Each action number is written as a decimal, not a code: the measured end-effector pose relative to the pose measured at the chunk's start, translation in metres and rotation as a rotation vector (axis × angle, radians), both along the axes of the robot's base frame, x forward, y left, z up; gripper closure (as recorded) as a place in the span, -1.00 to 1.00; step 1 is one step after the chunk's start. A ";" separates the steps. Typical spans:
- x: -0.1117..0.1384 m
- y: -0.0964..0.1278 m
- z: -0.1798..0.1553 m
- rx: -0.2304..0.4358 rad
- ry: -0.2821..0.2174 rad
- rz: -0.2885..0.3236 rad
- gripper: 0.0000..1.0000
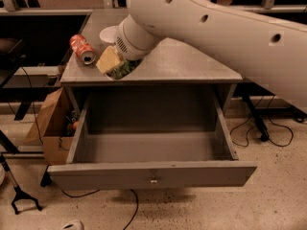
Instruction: Place green can into top drawer
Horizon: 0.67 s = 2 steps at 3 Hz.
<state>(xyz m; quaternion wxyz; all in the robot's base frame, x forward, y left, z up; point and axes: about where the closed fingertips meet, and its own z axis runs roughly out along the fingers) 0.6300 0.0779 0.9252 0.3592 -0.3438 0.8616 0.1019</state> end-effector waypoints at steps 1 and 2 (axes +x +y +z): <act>-0.009 -0.036 -0.029 -0.089 0.140 0.008 1.00; -0.015 -0.071 -0.071 -0.163 0.264 0.027 1.00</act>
Offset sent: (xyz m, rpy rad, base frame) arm -0.0218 -0.1258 -0.1320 -0.2669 0.4326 0.0648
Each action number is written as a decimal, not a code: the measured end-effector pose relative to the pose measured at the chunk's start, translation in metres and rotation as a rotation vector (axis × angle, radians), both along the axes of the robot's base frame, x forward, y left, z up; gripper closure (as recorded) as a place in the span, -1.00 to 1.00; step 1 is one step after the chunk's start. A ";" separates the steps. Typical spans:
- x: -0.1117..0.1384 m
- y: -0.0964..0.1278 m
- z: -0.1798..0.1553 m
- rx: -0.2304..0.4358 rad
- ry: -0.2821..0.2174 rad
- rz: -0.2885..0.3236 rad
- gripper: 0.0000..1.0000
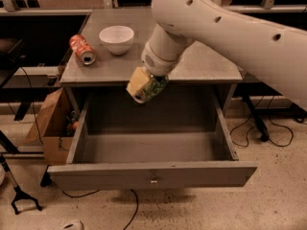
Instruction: Place green can into top drawer
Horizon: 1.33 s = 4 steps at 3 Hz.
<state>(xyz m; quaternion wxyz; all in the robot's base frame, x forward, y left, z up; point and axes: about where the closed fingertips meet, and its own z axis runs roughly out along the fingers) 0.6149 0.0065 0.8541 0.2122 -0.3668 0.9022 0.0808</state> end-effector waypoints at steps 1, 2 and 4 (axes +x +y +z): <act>-0.007 -0.030 -0.054 -0.039 0.091 0.064 1.00; -0.004 -0.050 -0.108 -0.053 0.150 0.053 1.00; -0.002 -0.053 -0.179 -0.109 0.224 0.062 0.64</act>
Offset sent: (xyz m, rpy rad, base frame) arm 0.0026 -0.0745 -0.1697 -0.0559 0.2158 0.0070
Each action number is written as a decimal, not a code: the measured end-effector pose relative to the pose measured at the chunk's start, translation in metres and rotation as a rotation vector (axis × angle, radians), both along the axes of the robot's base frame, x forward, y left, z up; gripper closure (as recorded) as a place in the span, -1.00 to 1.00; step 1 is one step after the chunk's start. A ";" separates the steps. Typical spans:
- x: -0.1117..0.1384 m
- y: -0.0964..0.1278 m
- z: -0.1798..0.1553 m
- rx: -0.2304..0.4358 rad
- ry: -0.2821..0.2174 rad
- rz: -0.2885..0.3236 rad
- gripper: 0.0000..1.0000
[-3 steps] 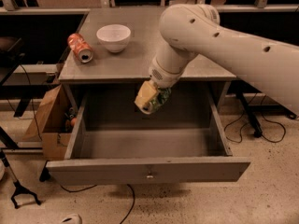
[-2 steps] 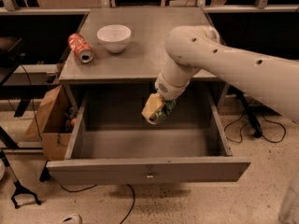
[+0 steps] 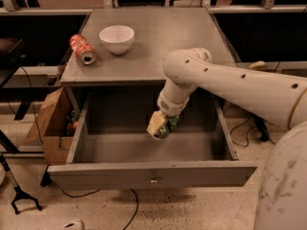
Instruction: Place green can into top drawer
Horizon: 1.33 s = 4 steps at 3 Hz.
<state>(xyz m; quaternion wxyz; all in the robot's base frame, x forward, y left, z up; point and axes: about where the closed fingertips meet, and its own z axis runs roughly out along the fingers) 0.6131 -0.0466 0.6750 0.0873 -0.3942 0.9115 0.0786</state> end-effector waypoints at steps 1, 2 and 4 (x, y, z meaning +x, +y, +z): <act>0.001 -0.004 -0.008 -0.010 0.004 0.001 0.16; 0.001 -0.004 -0.009 -0.012 0.002 -0.001 -0.31; 0.001 -0.004 -0.009 -0.012 0.003 -0.001 -1.00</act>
Offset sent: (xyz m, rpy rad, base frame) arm 0.0030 -0.0080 -0.0090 -0.0157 -0.0107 -0.0112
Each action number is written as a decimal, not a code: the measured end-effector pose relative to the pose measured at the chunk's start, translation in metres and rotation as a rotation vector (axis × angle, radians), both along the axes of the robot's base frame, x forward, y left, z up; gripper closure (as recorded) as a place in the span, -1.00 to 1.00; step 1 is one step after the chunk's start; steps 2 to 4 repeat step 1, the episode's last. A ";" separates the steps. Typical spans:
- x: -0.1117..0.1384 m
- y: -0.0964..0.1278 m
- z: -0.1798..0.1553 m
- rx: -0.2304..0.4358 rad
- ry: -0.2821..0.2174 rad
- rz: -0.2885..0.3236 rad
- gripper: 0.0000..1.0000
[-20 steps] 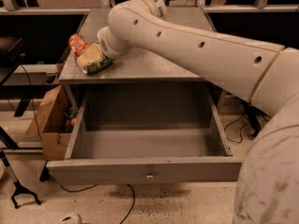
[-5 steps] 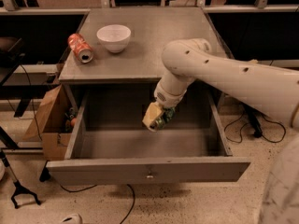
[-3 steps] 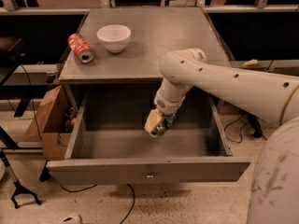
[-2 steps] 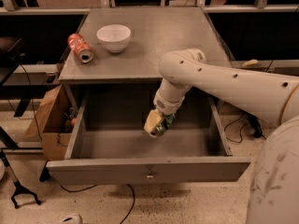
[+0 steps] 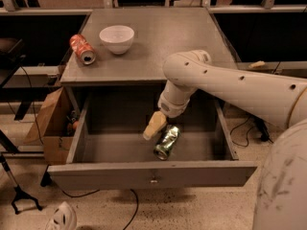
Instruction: Place green can into top drawer
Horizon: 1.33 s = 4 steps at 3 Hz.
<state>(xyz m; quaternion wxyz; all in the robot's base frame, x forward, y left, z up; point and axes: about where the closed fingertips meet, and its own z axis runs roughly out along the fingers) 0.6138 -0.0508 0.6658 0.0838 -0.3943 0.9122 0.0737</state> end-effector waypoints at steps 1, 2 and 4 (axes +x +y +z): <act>0.000 0.000 0.000 0.000 0.000 0.000 -1.00; 0.000 0.000 0.000 0.000 0.000 0.000 -1.00; 0.000 0.000 0.000 0.000 0.000 0.000 -1.00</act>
Offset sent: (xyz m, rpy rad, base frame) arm 0.0000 0.0000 0.0000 0.0000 0.0000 0.0000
